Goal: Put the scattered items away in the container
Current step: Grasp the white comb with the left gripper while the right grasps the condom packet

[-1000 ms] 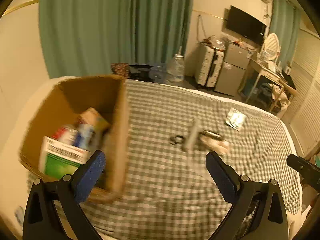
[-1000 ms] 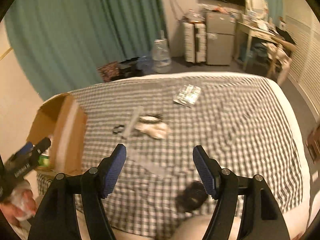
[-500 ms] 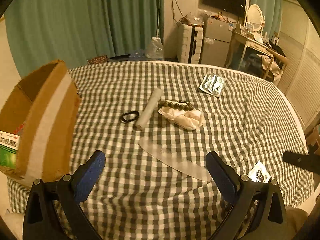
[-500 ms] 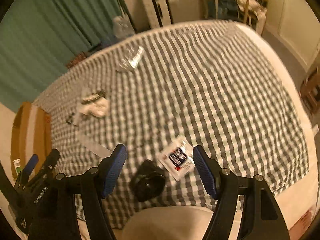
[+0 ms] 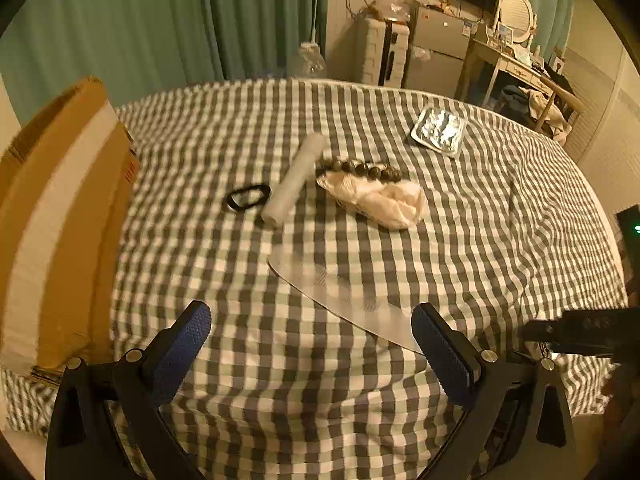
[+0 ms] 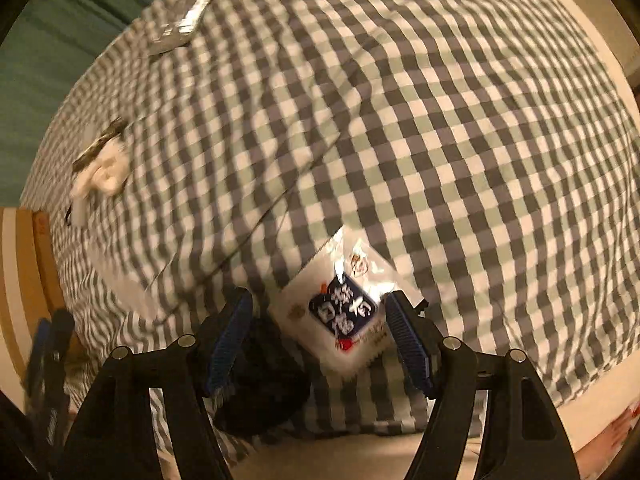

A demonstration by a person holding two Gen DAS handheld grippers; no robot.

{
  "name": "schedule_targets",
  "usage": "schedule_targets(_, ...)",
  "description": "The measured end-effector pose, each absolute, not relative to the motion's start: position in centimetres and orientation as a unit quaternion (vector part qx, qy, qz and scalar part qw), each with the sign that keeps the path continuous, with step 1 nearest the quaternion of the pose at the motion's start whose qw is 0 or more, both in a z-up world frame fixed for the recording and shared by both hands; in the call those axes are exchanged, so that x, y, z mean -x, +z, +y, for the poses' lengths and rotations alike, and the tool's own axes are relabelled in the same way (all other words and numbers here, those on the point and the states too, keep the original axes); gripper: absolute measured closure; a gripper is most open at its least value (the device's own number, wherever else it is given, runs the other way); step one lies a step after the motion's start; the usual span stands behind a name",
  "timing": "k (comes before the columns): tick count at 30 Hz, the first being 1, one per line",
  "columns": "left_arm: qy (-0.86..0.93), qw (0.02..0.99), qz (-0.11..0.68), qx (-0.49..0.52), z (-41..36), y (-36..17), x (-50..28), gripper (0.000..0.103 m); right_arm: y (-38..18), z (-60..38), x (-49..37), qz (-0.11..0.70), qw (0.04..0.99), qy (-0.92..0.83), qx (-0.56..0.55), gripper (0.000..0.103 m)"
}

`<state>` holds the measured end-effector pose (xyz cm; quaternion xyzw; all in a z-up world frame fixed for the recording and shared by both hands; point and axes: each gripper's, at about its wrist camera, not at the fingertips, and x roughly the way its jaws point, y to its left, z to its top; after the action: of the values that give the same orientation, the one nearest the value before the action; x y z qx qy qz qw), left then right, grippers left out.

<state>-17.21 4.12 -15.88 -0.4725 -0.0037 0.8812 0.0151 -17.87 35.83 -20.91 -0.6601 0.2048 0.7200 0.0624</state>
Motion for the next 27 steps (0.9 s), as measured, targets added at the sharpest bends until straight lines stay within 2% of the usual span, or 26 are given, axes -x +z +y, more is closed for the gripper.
schedule_targets(3,0.872,0.022,-0.015,0.489,4.6,-16.9,17.4,0.000,-22.1,36.2,18.5,0.217,0.065,0.703,0.674,0.032)
schedule_targets(6,0.862,0.024,-0.020,0.506,5.3,-18.2,17.8,0.000,-22.4,35.5,18.8,0.187,0.065,0.701,0.685,0.033)
schedule_targets(8,0.853,0.025,-0.034,0.521,5.6,-19.0,18.1,0.000,-22.1,35.7,18.5,0.183,0.071,0.708,0.678,0.044)
schedule_targets(9,0.842,0.033,-0.051,0.536,5.8,-19.7,18.4,0.000,-22.0,35.9,18.3,0.183,0.075,0.712,0.674,0.054)
schedule_targets(12,0.822,0.049,-0.081,0.562,6.1,-20.8,18.9,0.000,-21.8,37.2,17.5,0.221,0.073,0.718,0.656,0.059)
schedule_targets(16,0.828,0.037,-0.074,0.554,6.6,-20.9,19.6,0.000,-21.8,39.0,16.4,0.266,0.072,0.720,0.637,0.068)
schedule_targets(17,0.831,0.039,-0.078,0.550,6.7,-20.9,19.8,0.005,-21.7,39.1,16.3,0.266,0.072,0.721,0.636,0.068)
schedule_targets(19,0.835,0.036,-0.079,0.543,6.7,-20.9,20.2,0.038,-21.5,39.0,16.1,0.263,0.066,0.726,0.632,0.071)
schedule_targets(21,0.838,0.030,-0.065,0.540,6.9,-20.8,20.4,0.081,-21.4,38.9,15.9,0.259,0.064,0.730,0.630,0.073)
schedule_targets(22,0.840,0.039,-0.064,0.537,6.9,-20.6,20.4,0.082,-21.2,38.8,16.0,0.258,0.063,0.732,0.628,0.074)
schedule_targets(24,0.850,0.047,-0.060,0.522,7.0,-19.8,19.9,0.092,-20.9,38.3,16.1,0.258,0.059,0.737,0.622,0.076)
schedule_targets(27,0.864,0.063,-0.045,0.498,7.0,-18.3,19.1,0.097,-19.9,38.6,15.6,0.276,0.069,0.753,0.594,0.091)
